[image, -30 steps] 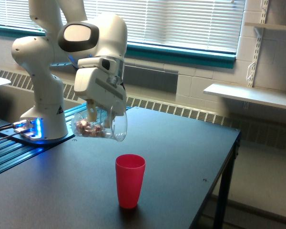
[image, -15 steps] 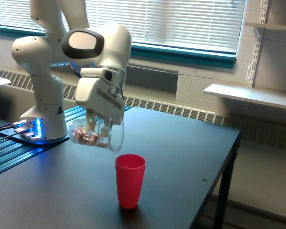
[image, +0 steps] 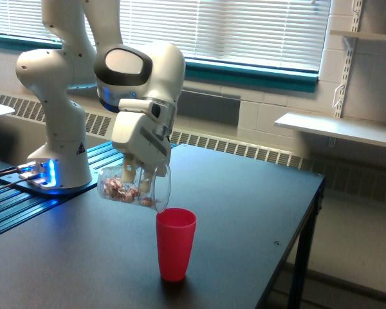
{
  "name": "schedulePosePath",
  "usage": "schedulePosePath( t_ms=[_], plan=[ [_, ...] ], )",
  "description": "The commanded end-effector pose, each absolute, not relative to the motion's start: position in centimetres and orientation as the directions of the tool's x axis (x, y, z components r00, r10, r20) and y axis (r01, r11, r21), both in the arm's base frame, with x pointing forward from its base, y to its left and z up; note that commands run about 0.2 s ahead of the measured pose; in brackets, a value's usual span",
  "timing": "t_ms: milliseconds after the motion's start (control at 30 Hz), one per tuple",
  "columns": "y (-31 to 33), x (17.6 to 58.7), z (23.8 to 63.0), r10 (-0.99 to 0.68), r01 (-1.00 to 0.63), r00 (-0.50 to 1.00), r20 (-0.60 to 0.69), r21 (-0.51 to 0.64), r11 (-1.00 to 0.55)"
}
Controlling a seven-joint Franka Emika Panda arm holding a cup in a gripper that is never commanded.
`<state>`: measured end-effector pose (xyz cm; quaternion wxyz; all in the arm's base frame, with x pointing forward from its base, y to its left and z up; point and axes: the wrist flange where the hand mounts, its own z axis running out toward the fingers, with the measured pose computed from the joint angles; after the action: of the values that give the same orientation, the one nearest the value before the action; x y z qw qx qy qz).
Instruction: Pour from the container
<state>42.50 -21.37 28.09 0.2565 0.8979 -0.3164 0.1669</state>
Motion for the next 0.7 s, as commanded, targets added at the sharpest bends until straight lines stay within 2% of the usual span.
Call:
schedulePosePath(
  t_ms=[33,433,700],
  plan=[
    [-20.6,43.0,27.9,-0.482,-0.665,0.734,0.478,0.362,-0.653],
    [-18.8,43.0,26.3,-0.386,-0.584,0.802,0.455,0.466,-0.665],
    [-18.4,43.5,26.5,-0.381,-0.586,0.8,0.463,0.473,-0.657]
  ],
)
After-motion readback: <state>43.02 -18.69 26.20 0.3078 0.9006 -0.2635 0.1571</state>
